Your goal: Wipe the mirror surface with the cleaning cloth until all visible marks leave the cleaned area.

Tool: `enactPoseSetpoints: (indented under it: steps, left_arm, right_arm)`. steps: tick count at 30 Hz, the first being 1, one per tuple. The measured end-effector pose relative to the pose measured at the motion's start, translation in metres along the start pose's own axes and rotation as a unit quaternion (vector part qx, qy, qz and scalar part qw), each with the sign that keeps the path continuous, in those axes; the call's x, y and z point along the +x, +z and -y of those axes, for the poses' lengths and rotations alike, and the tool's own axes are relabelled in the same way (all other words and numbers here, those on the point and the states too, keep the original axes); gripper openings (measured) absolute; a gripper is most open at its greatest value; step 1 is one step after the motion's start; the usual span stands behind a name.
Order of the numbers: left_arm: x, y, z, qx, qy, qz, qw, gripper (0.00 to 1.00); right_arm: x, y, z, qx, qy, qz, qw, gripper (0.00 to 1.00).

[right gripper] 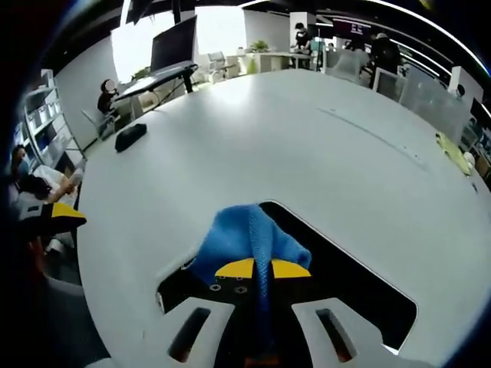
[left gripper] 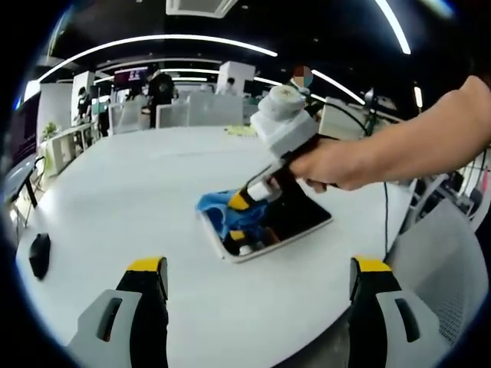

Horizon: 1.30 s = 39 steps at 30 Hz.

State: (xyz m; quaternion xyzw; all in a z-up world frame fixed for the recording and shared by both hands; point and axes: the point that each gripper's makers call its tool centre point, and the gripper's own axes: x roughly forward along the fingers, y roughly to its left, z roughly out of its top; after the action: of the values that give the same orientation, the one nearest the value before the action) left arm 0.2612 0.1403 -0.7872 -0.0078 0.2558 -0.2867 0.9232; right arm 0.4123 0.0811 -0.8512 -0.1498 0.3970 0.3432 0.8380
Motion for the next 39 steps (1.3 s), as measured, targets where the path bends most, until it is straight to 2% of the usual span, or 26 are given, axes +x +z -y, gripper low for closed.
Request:
enactPoseSetpoints:
  steps: [6,39]
  left_arm:
    - [0.0,0.0,0.002,0.004,-0.003,-0.001,1.0,0.99]
    - [0.001,-0.001,-0.001,0.0,0.002,-0.002,1.0,0.99]
  right_arm:
    - [-0.008,-0.01,0.013,0.026,-0.002,0.002,0.9997,0.01]
    - [-0.041,-0.049,0.062,0.032,-0.01,-0.01,0.9994,0.01]
